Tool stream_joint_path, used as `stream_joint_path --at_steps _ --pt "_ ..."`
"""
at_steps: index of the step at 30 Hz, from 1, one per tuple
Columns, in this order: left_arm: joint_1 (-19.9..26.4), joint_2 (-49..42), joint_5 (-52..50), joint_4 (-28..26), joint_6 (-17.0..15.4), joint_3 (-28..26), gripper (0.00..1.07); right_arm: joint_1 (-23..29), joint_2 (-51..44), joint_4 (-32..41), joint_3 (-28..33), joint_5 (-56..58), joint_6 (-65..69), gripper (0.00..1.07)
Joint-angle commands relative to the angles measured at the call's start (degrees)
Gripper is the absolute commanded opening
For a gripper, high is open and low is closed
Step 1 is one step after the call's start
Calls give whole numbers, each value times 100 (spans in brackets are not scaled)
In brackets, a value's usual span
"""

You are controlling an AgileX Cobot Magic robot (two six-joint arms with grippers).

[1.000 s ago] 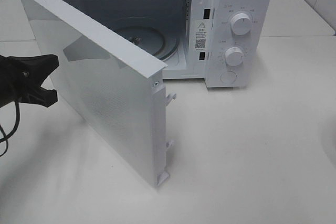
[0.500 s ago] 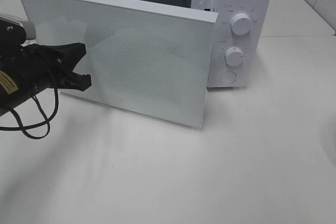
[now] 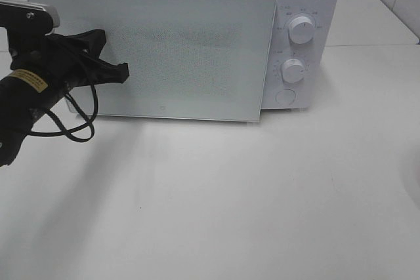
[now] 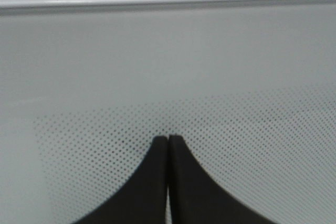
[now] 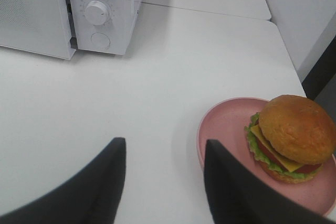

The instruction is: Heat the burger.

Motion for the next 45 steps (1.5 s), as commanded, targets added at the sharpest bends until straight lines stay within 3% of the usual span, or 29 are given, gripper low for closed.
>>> stream_joint_path --at_steps 1,6,12,20,32,45 --pt "-80 74 -23 -218 69 -206 0 -11 -155 0 -11 -29 46 49" --pt "-109 223 344 -441 69 -665 0 -11 -155 0 -11 -29 46 49" --pt "-109 223 430 -476 80 -802 0 -11 -155 0 -11 -29 46 49" --pt "-178 269 424 -607 372 -882 0 -11 -155 0 -11 -29 46 49" --pt "-344 584 871 -619 458 -1793 0 -11 -155 0 -11 -29 46 49" --pt "-751 218 1312 -458 458 -1828 0 -11 -155 0 -11 -29 46 49"
